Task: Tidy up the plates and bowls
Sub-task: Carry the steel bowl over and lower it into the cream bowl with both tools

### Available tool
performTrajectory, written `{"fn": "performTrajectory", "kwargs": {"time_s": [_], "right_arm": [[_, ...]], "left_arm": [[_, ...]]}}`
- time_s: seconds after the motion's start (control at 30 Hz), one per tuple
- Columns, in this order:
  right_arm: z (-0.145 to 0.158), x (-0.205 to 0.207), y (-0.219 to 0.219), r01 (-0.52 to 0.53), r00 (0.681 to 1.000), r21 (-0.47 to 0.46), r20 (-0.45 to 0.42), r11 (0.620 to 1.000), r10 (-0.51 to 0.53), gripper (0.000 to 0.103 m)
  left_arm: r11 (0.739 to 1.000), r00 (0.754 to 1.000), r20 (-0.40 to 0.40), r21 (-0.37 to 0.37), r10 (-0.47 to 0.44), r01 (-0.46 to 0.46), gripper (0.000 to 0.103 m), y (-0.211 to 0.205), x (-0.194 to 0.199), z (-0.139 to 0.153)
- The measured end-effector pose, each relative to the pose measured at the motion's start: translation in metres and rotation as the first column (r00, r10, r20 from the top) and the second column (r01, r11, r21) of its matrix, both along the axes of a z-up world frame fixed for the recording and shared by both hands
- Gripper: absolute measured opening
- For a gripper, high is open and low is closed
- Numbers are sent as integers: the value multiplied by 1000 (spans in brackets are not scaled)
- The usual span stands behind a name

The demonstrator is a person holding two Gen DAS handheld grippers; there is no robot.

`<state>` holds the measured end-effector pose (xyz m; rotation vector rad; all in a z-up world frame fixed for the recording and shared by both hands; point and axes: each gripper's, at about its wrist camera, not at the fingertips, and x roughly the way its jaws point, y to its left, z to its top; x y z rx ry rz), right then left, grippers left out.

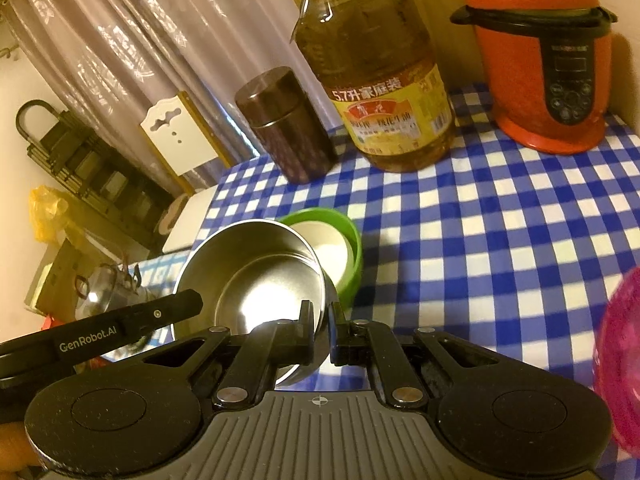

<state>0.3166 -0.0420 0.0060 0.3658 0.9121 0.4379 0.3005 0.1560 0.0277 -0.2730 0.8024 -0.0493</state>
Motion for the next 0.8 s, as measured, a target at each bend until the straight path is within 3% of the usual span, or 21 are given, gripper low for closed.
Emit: {"fn": "performTrajectory", "kwargs": {"time_s": [0.8], "right_arm": [[-50, 92, 32, -8, 999, -18, -52, 1000, 7, 7]], "left_arm": [[999, 997, -67, 0, 34, -34, 6, 30, 89, -52]]}}
